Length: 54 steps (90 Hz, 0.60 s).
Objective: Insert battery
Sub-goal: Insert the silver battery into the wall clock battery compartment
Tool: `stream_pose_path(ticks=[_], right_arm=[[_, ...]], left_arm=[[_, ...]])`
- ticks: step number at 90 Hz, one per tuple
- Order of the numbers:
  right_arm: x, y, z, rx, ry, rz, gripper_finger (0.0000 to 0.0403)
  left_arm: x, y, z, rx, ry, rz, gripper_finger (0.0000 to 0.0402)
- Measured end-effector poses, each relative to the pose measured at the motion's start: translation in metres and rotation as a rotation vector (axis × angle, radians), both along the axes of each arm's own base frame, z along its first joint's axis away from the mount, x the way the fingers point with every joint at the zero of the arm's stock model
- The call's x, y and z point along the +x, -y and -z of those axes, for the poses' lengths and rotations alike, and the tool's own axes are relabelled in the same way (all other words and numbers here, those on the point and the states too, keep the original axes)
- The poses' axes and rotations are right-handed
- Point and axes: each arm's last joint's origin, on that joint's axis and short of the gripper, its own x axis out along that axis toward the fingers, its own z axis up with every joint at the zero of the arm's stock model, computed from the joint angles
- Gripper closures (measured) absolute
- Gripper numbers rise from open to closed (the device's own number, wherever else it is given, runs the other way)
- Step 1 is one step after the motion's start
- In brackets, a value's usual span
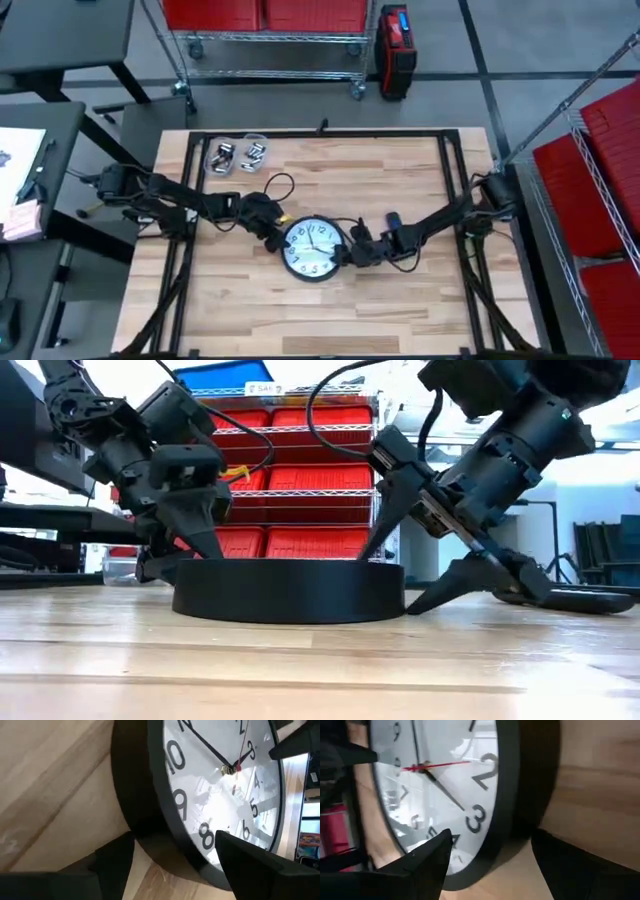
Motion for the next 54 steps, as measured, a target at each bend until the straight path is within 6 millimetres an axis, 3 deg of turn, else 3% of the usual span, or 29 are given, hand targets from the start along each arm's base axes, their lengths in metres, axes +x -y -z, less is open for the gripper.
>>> stream_pose_path(ticks=[26,54], right_arm=[[0.004,0.002,0.007,-0.078,0.04,0.052,0.0132],[0.01,0.001,-0.013,-0.153,0.18,-0.053,0.0133]], left_arm=[[0.0,0.0,0.0,0.002,0.004,0.022,0.0146],[0.002,0.001,-0.003,-0.045,0.054,0.062,0.0146]])
